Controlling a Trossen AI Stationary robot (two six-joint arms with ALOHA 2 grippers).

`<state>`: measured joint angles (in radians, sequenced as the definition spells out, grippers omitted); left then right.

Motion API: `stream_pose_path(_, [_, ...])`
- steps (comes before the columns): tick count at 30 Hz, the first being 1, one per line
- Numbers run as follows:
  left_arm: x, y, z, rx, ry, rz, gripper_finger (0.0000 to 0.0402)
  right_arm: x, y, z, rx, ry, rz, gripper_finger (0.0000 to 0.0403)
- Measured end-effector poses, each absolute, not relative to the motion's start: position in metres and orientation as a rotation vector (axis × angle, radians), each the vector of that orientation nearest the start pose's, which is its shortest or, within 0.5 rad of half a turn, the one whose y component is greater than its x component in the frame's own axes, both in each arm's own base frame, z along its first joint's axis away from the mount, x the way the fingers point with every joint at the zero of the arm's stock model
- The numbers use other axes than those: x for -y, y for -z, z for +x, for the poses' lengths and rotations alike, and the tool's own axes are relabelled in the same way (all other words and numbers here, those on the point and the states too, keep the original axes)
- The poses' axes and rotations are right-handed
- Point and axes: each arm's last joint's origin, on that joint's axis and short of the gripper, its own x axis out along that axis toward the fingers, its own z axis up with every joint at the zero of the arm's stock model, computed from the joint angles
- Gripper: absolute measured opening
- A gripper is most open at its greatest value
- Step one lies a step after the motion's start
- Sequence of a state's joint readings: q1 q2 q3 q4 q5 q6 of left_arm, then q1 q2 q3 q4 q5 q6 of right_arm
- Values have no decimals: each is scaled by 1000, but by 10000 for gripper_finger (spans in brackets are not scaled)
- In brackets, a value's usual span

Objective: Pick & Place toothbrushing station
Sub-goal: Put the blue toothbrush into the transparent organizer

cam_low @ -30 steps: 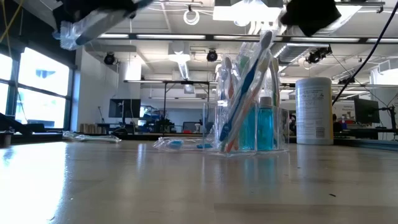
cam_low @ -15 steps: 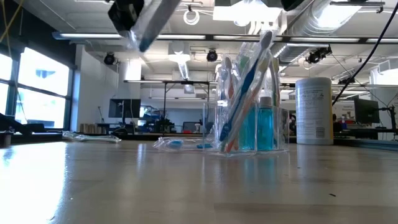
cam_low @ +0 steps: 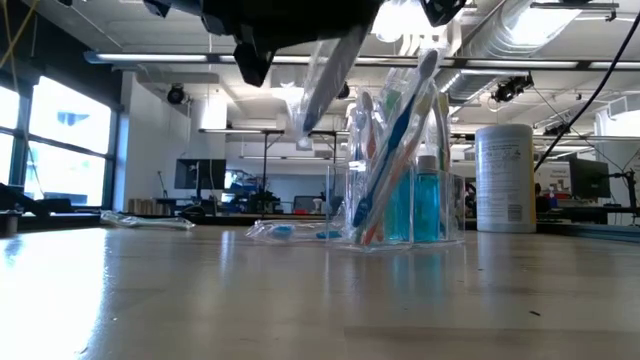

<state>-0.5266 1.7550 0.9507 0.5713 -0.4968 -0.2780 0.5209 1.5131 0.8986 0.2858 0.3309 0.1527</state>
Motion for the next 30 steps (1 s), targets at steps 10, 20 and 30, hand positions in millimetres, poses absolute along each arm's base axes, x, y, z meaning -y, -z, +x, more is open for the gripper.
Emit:
stream_pose_path(10, [181,-211,327,-168,23,-110,6,-156,-240,289,-357,-185,1,91])
stream_pose_path(20, [181,-210,327,-176,17,-113,6,-156,-240,289,-359,-206,5,18])
stream_pose_path(30, [181,-210,326,-183,16,-109,10,-156,-240,289,-362,-208,3,2])
